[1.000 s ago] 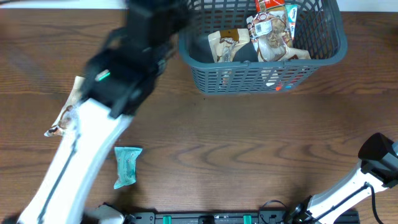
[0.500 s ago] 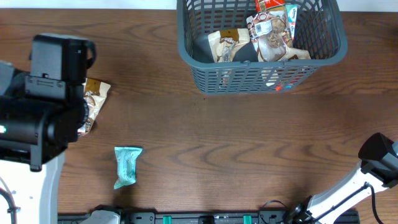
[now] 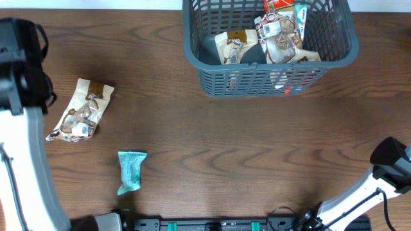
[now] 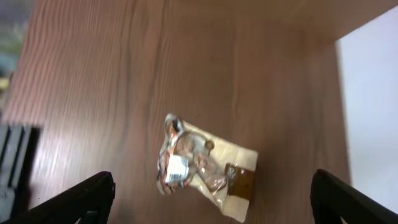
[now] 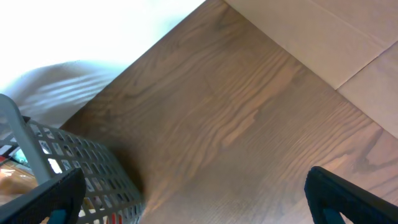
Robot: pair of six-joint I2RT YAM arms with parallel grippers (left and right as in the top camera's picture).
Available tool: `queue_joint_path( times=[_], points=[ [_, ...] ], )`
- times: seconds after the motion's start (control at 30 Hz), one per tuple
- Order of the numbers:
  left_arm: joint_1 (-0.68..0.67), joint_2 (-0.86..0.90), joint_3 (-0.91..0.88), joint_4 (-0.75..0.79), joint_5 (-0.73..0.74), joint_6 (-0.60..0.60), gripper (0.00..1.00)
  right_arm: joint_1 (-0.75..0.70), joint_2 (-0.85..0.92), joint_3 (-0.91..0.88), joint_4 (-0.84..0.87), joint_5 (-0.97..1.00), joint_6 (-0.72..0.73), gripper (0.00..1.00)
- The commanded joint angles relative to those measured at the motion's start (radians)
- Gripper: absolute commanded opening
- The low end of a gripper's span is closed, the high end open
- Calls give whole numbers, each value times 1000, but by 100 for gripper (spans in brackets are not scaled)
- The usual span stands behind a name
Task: Pack container
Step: 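Open the left gripper to release the bag and pull the left arm back, then lower the left gripper over the clear PanRee snack bag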
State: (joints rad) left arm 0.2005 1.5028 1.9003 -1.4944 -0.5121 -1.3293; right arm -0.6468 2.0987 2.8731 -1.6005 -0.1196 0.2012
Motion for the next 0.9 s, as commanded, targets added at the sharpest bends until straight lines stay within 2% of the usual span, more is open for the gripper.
queue_joint_path(
  times=[0.0,0.07,0.13,0.33,0.47,0.57,0.67,0.87],
  points=[
    [33,99,-14,0,125,-35,90,-3,-15,7,-1,-4,8,99],
    [35,171,-14,3,130,40,90,-3,-15,7,-1,-4,8,99],
    [35,232,-14,23,127,182,90,-3,-15,7,-1,-4,8,99],
    [35,380,-14,105,128,747,90,-3,-15,7,-1,-4,8,99],
    [35,422,-14,122,154,1001,90,-3,-15,7,-1,-4,8,99],
    [35,427,-14,128,232,1211,90,-2,-15,7,-1,-4,8,99],
    [37,428,-14,138,269,1300,90,-3,-15,7,-1,-4,8,99],
    [43,428,-15,173,269,1298,91,-3,-15,7,-1,-4,8,99]
  ],
)
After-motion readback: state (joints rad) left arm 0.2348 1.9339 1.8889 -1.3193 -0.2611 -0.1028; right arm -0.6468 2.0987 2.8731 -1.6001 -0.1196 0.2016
